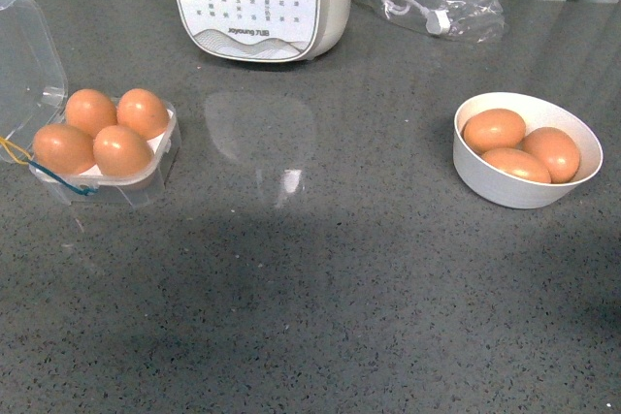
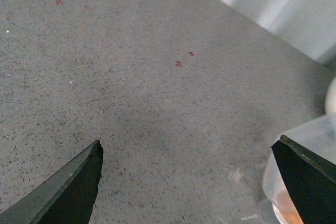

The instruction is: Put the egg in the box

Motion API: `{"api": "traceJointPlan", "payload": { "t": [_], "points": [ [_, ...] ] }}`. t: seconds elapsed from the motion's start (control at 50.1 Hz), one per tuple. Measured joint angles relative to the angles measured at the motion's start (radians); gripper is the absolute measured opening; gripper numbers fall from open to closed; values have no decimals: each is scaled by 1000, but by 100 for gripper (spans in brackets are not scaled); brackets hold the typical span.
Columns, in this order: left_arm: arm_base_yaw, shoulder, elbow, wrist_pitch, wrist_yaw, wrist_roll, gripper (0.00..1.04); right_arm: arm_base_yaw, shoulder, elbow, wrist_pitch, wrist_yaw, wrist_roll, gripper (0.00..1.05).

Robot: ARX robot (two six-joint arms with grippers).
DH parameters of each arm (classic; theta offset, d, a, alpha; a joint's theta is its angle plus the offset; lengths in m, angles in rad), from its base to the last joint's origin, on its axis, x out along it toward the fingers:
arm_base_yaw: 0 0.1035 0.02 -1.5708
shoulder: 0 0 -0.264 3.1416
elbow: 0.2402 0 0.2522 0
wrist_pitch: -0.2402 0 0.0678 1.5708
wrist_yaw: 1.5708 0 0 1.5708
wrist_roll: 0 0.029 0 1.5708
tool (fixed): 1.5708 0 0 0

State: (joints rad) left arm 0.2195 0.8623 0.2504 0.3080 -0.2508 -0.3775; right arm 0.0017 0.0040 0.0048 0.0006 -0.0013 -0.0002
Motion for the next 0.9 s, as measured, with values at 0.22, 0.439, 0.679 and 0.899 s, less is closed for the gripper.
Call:
{"api": "traceJointPlan", "payload": {
  "t": [0.22,0.439,0.679,0.899],
  "points": [
    [16,576,285,101,54,-19,98,0,0,0,0,0,0,97],
    [-19,794,491,-7,116,-69,98,0,0,0,0,0,0,97],
    [-109,716,474,-121,224,-138,98,0,0,0,0,0,0,97],
    [-41,591,370,-11,43,-129,98,0,0,0,0,0,0,97]
  ]
}}
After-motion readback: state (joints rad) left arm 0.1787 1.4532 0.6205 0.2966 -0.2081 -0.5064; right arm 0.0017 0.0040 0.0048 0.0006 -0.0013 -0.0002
